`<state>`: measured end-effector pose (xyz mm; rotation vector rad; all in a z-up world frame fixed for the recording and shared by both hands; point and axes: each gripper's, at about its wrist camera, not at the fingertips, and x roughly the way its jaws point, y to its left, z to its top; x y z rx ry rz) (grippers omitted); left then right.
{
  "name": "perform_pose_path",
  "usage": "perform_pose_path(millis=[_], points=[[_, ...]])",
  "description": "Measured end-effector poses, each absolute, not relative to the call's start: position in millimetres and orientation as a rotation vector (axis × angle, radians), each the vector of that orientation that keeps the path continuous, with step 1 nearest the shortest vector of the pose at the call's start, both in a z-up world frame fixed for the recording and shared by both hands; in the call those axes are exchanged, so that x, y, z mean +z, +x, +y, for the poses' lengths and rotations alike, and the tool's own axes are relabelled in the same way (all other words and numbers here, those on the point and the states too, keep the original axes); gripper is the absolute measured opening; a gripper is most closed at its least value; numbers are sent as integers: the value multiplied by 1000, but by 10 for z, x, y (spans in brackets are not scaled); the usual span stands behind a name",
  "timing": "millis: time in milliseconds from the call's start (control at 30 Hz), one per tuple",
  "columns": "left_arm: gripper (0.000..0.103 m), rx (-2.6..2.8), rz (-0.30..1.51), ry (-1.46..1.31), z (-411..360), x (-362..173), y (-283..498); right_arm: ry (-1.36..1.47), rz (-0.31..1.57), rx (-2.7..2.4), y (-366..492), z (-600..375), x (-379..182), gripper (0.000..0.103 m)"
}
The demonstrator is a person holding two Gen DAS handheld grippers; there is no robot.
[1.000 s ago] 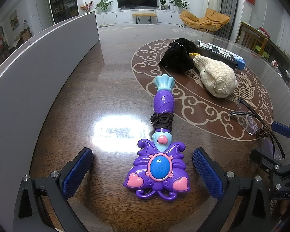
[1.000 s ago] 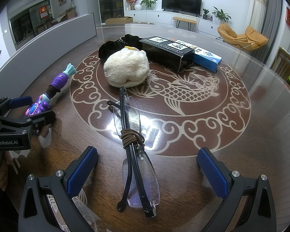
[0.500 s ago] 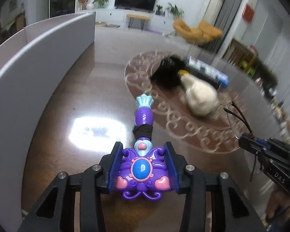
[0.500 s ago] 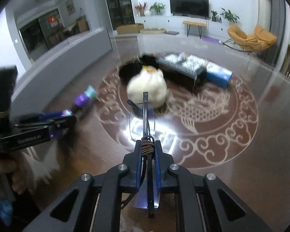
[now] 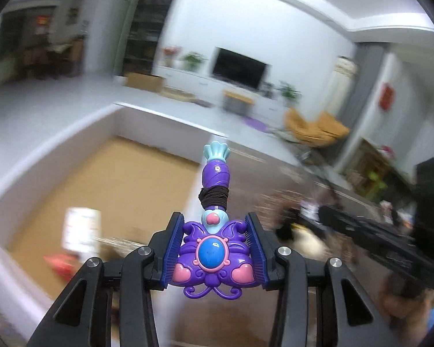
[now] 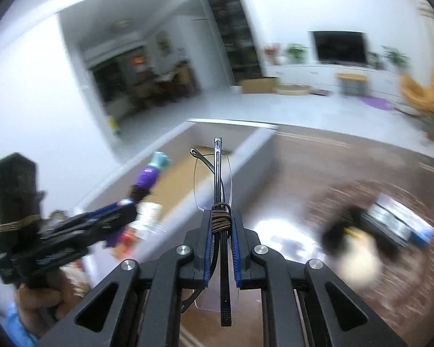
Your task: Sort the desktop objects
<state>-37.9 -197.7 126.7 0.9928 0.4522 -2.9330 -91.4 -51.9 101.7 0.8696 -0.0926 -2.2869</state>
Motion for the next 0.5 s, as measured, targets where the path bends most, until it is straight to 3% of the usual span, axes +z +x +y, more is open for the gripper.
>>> perform_pose_path(millis=[167, 367, 400, 433, 500], points=[[44, -2658, 367, 1093, -2822, 1033, -473, 855, -20, -2079, -841, -1704, 1015, 13], [47, -2466, 294, 1273, -3191, 591, -637, 975, 103, -1949, -791, -2631, 487, 17], [59, -2442, 283, 1287, -3200, 520, -644, 1007, 118, -1936, -802, -2725, 387, 27], [65, -2418, 273, 1286, -3194, 485, -655, 1032, 127, -1930, -815, -2780, 318, 40], [86, -2402, 265, 1255, -3184, 440, -638, 1046, 125, -1962, -833, -2758, 286, 46]])
